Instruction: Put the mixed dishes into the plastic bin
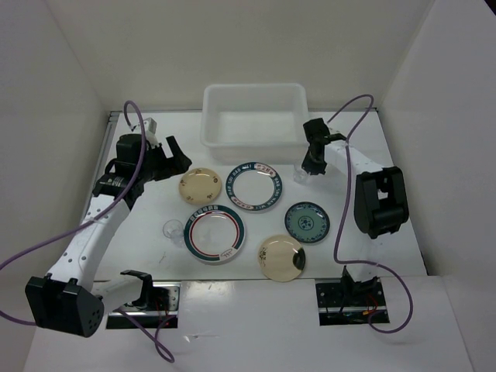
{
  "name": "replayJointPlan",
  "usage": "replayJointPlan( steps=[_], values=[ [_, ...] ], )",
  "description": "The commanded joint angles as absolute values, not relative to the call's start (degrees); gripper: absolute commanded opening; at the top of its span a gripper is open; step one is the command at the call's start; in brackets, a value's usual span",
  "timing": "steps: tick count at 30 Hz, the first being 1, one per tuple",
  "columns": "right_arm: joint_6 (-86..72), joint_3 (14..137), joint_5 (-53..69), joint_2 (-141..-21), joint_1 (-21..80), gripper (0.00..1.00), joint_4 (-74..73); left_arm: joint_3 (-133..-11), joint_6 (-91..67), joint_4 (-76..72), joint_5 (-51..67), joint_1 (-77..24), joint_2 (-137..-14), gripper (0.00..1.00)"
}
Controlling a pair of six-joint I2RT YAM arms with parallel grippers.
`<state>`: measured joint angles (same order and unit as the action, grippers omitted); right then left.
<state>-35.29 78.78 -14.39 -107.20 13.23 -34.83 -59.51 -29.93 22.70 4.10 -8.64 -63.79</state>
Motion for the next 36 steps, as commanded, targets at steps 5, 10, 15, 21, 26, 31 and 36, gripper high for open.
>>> replayJointPlan(
  steps=[5,10,15,21,26,31,36],
  values=[
    [-29.5,86.4,-9.9,-90.5,12.9,0.00,-51.1,-59.1,-27.9,20.9,3.2,-8.3,-62.9,1.00],
    [-28.8,102.0,-9.8,-96.3,12.9,0.00,-51.2,-59.6,-27.3,20.4,3.7,-8.3,-64.0,1.00],
    [-28.8,119.6,-6.3,-112.1,12.9,0.00,-48.5,-59.6,-27.3,19.9,3.7,-8.3,-63.5,1.00],
    [-26.8,133.2,1.0,-127.9,12.9,0.00,-46.1,-58.4,-27.9,19.9,3.7,-8.3,-62.2,1.00],
    [-26.8,150.4,0.4,-140.0,12.9,0.00,-53.9,-57.9,-28.6,21.0,3.7,-8.3,-61.6,1.00],
    [-26.8,154.3,-1.7,-146.7,12.9,0.01,-55.9,-56.8,-29.1,22.1,3.2,-7.2,-61.1,1.00],
    [-26.8,154.3,-5.1,-147.9,12.9,0.08,-56.4,-56.8,-29.1,22.1,3.2,-7.2,-61.1,1.00]
  ],
)
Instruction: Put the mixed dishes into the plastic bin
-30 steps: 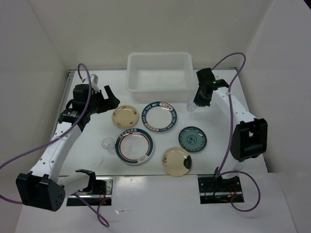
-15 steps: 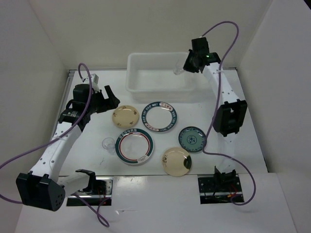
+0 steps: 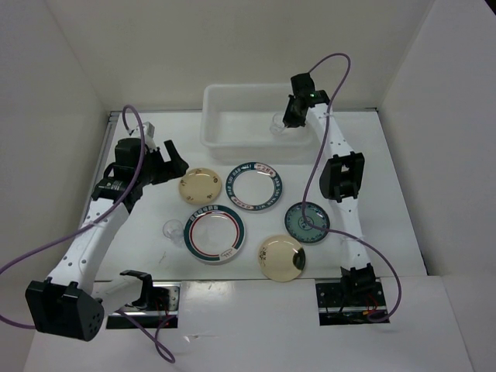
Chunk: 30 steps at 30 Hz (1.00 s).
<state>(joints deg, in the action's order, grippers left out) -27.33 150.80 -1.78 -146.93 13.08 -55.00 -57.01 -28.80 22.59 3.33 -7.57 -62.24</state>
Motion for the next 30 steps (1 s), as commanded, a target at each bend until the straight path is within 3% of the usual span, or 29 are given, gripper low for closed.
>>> replayJointPlan(
  steps=[1,11,16,18,26,30],
  values=[
    [-26.3,154.3,-5.7,-147.9,13.5,0.10,-56.4,-56.8,-29.1,21.5,3.2,-7.2,-61.6,1.00],
    [-24.2,150.6,-11.4,-149.0,14.8,0.11,-57.0,-57.8,-27.9,20.5,3.2,-7.2,-64.0,1.00],
    [-24.2,151.2,-12.0,-149.0,15.3,0.25,-57.0,-57.8,-27.4,20.5,3.2,-7.2,-64.5,1.00],
    [-23.6,151.7,-12.0,-149.0,15.3,0.40,-57.0,-57.8,-27.4,20.5,2.6,-7.2,-64.5,1.00],
    [-23.0,155.3,-8.3,-138.9,16.7,0.53,-55.4,-57.3,-27.9,20.0,1.1,-7.2,-64.5,1.00],
    [-21.2,149.8,-4.6,-130.8,19.8,0.59,-52.9,-57.3,-28.5,20.0,-0.4,-7.2,-64.5,1.00]
  ],
)
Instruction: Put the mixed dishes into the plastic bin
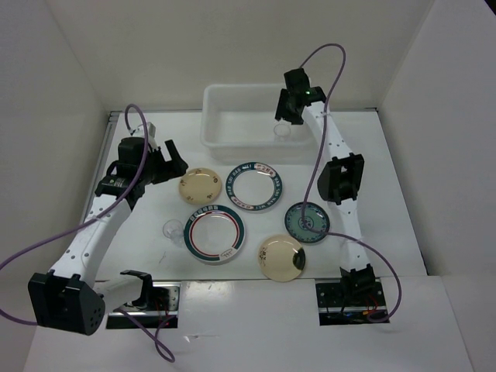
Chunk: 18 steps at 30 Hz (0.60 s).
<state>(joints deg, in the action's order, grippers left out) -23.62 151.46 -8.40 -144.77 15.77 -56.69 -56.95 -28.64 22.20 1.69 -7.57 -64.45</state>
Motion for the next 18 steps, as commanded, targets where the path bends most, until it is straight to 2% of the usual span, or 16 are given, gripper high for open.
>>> replayJointPlan(
  steps=[1,4,5,8,11,18],
  values=[
    [-21.2,147.9,-4.0,-129.1,20.8,0.60,-52.3,-56.8,-28.5,20.0,-1.3,-7.2,-64.5,1.00],
    [-19.4,139.4,-3.2,-123.0,27.2,0.65,-49.7,-56.8,-30.2,20.0,-4.7,-7.2,-64.0,1.00],
    [-17.5,133.0,-2.6,-120.3,34.6,0.67,-48.3,-56.3,-33.1,20.5,-9.4,-6.6,-63.4,1.00],
    [-15.5,125.8,-4.7,-116.5,46.0,0.69,-45.4,-56.3,-36.2,21.0,-16.8,-6.6,-61.6,1.00],
    [-14.7,122.5,-5.7,-115.9,55.6,0.69,-44.9,-56.3,-36.8,22.8,-24.4,-6.6,-58.6,1.00],
    [-15.7,120.8,-6.3,-118.3,65.0,0.69,-44.8,-54.4,-35.7,29.4,-38.7,-5.5,-46.2,1.00]
  ],
)
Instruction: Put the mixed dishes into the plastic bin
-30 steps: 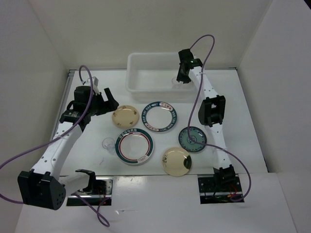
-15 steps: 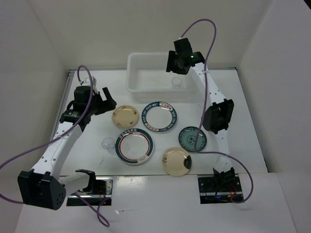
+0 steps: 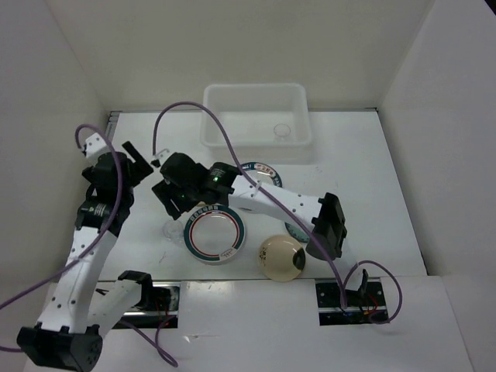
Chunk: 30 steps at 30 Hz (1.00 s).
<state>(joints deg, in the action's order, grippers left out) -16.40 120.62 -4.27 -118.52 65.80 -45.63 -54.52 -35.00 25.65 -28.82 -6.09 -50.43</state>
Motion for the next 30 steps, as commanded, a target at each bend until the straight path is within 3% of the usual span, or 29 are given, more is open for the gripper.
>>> replayJointPlan(
  steps=[1,12,23,27,29,30],
  values=[
    [-15.7,120.2,-5.8,-118.3,65.0,0.69,-44.8,-54.4,-35.7,30.6,-39.5,-5.5,-45.3,1.00],
    [-15.7,123.6,-2.1,-128.3,65.0,0.64,-45.4,-54.9,-35.2,37.2,-42.9,-5.5,-35.9,1.00],
    [-15.7,126.6,0.2,-134.2,65.0,0.45,-46.0,-54.8,-33.4,35.9,-42.4,-5.5,-35.9,1.00],
    [-15.7,127.7,0.9,-135.4,65.0,0.20,-46.5,-53.8,-32.9,34.7,-41.8,-5.5,-36.5,1.00],
    [-16.3,127.7,0.9,-135.4,65.0,0.10,-47.0,-53.8,-32.3,34.7,-41.8,-5.5,-36.5,1.00],
    [-16.3,127.7,0.9,-135.4,65.0,0.10,-47.0,-53.3,-32.3,34.1,-41.8,-5.5,-36.5,1.00]
  ],
)
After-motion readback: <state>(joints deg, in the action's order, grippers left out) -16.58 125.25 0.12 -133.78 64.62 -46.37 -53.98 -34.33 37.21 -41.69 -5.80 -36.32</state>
